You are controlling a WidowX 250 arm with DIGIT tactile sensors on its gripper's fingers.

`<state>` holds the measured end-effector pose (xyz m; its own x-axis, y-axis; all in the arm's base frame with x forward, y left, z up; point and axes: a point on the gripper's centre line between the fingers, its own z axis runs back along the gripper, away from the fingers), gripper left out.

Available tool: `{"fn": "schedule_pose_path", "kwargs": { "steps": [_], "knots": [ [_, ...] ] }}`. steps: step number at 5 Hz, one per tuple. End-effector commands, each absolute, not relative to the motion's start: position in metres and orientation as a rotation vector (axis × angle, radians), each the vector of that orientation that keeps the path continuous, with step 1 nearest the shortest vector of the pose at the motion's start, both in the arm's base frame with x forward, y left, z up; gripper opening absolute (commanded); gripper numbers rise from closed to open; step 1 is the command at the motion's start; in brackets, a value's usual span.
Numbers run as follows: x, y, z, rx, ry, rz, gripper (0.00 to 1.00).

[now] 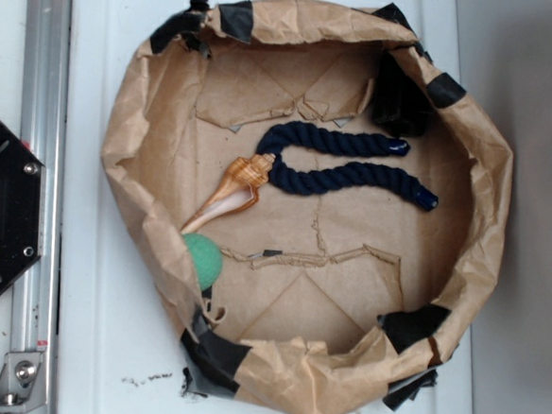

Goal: Grab the shell.

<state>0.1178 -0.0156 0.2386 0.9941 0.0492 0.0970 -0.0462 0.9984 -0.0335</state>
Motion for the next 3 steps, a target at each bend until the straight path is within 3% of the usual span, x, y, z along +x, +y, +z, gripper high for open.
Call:
{"fn": "schedule_pose_path", "kwargs": {
  "steps": [1, 2, 3],
  "knots": [
    [0.118, -0.016, 0.239, -0.031, -0.098, 0.048, 1.0],
    [0.144, 0.013, 0.189, 0.029, -0.027, 0.255, 1.0],
    [0.183, 0.029, 0.135, -0.056, 0.01, 0.504, 1.0]
  ]
}}
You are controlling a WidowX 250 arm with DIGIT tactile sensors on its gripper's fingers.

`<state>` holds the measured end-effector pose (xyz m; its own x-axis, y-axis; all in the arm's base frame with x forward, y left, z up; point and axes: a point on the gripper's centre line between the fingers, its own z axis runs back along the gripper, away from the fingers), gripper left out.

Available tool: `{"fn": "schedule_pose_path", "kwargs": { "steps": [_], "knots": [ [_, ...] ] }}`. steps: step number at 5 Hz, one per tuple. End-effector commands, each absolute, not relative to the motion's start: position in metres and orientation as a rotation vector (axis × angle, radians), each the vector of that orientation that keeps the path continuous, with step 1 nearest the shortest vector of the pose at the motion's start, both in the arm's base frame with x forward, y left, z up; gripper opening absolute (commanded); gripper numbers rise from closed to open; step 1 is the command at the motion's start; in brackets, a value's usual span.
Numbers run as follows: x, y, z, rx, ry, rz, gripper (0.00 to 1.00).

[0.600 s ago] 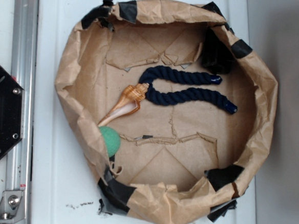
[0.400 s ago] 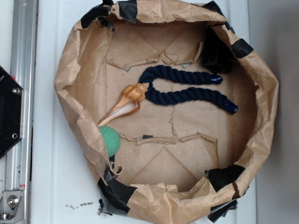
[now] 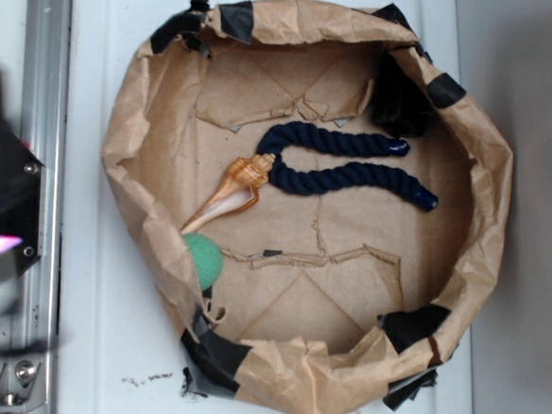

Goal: Grab the shell.

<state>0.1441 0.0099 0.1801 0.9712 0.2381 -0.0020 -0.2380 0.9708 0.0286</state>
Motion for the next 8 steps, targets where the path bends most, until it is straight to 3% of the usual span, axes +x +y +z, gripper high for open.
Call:
{"fn": "schedule_pose_path", "kwargs": {
  "steps": [1, 3, 4, 6, 7, 8],
  "knots": [
    [0.217, 0.033, 0.108, -0.051, -0.022, 0.65, 1.0],
    [0.237, 0.032, 0.09, 0.005, 0.027, 0.704, 1.0],
    [0.236, 0.037, 0.06, 0.036, 0.014, 0.701, 1.0],
    [0.225, 0.047, 0.017, 0.032, -0.002, 0.635, 1.0],
    [0.225, 0.05, 0.008, 0.044, -0.009, 0.59, 0.0],
    [0.225, 0.054, 0.009, 0.044, -0.013, 0.533, 0.0]
  ]
}}
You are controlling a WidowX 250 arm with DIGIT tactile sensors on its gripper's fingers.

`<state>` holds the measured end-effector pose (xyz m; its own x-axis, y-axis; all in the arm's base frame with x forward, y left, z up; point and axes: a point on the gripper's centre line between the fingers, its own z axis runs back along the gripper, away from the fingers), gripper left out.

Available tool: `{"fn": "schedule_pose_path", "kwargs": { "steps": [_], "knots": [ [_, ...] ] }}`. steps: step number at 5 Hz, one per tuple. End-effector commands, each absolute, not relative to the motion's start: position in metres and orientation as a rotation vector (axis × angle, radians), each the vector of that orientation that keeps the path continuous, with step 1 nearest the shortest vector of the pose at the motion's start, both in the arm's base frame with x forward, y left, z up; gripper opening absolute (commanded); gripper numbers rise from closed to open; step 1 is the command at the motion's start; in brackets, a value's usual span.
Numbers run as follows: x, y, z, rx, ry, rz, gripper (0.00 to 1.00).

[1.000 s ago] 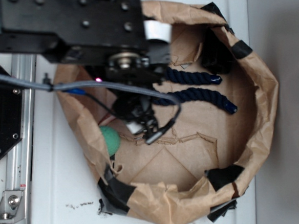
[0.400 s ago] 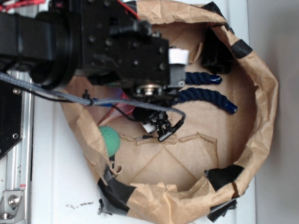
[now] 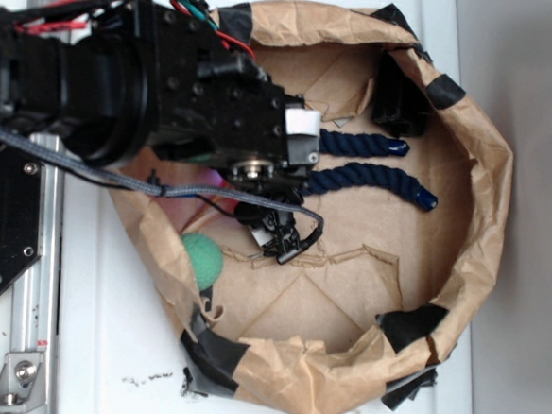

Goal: Grab the shell.

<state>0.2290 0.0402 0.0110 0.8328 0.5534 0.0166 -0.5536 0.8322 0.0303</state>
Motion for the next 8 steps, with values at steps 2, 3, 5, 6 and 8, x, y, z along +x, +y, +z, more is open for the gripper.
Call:
{"fn": "schedule_pose_path", "kwargs": {
  "steps": [2, 3, 5, 6, 8],
  "knots": [
    [0.229, 0.062, 0.011, 0.079, -0.02, 0.46, 0.0],
    [0.236, 0.053, 0.059, -0.005, -0.01, 0.299, 0.0],
    [0.264, 0.014, 0.159, -0.021, -0.12, 0.102, 0.0],
    [0.266, 0.006, 0.146, 0.045, -0.169, 0.086, 0.0],
    [0.27, 0.003, 0.147, 0.072, -0.198, 0.089, 0.0]
  ]
}}
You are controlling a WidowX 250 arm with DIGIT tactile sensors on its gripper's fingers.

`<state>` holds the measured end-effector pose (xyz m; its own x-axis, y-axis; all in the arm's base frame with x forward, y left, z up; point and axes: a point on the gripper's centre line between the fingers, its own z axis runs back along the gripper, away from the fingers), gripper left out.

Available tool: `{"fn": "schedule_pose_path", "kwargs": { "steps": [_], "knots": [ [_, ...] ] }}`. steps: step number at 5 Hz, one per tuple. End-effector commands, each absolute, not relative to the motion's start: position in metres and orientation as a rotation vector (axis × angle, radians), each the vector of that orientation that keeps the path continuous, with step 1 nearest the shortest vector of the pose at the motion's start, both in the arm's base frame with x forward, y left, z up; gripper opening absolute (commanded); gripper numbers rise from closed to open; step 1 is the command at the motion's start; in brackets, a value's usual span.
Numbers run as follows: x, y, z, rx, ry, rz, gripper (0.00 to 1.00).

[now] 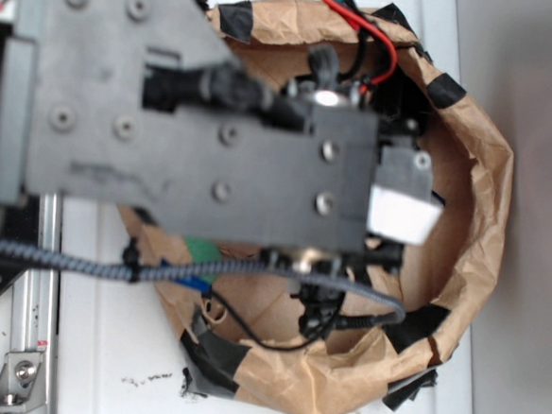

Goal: Grab the shell.

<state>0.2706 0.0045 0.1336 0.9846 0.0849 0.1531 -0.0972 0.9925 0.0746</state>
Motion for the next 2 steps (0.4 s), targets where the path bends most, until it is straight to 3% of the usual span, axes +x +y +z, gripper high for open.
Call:
{"fn": "schedule_pose_path", "kwargs": {
  "steps": [1, 2],
  "knots": [
    [0.2681, 0.0047, 0.1493, 0.066, -0.201, 0.1, 0.0],
    [0.2658, 0.0075, 0.1491, 0.092, -0.184, 0.098, 0.0]
  ]
}}
